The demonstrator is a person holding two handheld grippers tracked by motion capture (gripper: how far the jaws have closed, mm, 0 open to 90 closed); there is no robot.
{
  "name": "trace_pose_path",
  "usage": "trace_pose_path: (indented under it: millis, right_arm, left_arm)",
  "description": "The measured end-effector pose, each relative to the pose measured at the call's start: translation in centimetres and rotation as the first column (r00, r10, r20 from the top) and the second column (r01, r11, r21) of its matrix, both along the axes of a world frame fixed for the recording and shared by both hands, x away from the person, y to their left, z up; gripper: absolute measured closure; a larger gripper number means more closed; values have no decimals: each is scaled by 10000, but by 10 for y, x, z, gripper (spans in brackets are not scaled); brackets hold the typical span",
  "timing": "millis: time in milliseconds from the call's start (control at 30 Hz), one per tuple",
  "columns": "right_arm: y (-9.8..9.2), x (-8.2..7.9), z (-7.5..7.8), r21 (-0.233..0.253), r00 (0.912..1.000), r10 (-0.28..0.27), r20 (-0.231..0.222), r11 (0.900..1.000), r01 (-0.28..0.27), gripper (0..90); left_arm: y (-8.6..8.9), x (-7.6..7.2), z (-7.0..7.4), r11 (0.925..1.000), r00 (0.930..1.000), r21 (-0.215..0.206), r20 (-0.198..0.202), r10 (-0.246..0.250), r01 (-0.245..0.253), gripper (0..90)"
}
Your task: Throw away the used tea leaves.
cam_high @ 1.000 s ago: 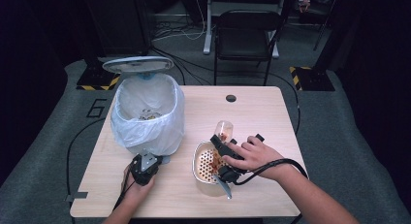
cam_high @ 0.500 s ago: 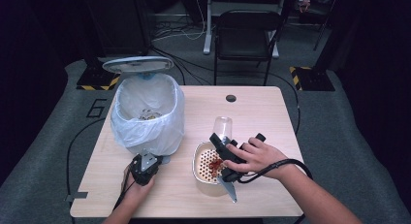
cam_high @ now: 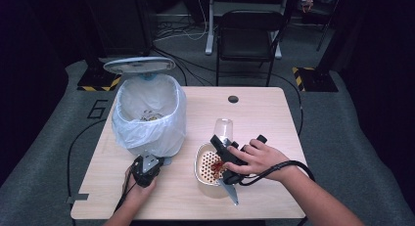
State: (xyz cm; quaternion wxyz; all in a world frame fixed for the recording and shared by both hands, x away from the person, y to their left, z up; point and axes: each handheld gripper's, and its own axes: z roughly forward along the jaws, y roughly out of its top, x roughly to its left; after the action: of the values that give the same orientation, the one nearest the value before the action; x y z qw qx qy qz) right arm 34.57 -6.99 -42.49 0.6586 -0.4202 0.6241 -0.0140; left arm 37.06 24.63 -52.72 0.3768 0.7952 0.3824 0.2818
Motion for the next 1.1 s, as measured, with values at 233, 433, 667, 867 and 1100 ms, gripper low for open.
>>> trace_pose_path:
  millis: [233, 433, 667, 867, 1100]
  right_arm:
    - [0, 0, 0, 219, 9999, 10, -141, 9998, -7, 368]
    - [0, 0, 1, 76, 9999, 13, -149, 10000, -12, 367]
    - [2, -1, 5, -155, 9988, 77, -483, 9998, -85, 365]
    - [5, -1, 16, 201, 9858, -40, -1679, 9998, 75, 366]
    - [4, 6, 31, 536, 9757, -212, -2181, 9980, 336, 367]
  left_arm:
    - [0, 0, 0, 10000, 10000, -6, -4, -5, 5, 900]
    - [0, 0, 0, 10000, 10000, -2, -4, -9, 9, 900]
    - [0, 0, 0, 10000, 10000, -14, -4, 7, -7, 900]
    - [0, 0, 0, 10000, 10000, -35, -11, -2, 2, 900]
    - [1, 0, 1, 9999, 10000, 111, 94, -29, 28, 900]
